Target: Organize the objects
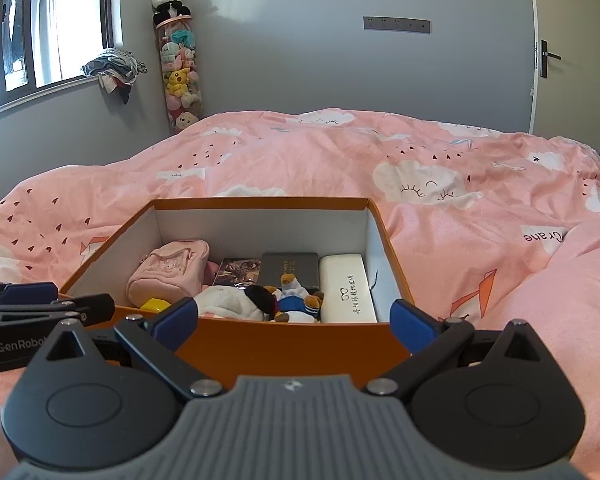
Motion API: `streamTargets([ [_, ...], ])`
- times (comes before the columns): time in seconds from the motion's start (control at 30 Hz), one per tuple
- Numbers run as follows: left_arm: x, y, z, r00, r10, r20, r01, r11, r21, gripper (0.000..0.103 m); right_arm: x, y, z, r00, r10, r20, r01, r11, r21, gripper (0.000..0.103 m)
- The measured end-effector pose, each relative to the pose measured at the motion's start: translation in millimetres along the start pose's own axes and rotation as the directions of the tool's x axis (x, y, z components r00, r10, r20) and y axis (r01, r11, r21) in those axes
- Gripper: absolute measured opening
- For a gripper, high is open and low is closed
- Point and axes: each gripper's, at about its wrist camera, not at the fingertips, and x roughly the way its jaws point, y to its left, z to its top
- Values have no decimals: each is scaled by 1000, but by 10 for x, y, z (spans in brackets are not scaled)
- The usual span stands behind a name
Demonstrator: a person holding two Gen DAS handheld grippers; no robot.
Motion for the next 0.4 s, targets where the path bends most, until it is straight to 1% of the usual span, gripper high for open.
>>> streamTargets([
  [0.4, 8, 38, 7, 1000, -4, -13, 4, 1000, -29, 79, 6, -1, -6, 1000, 1, -9, -1, 1000, -9, 102],
])
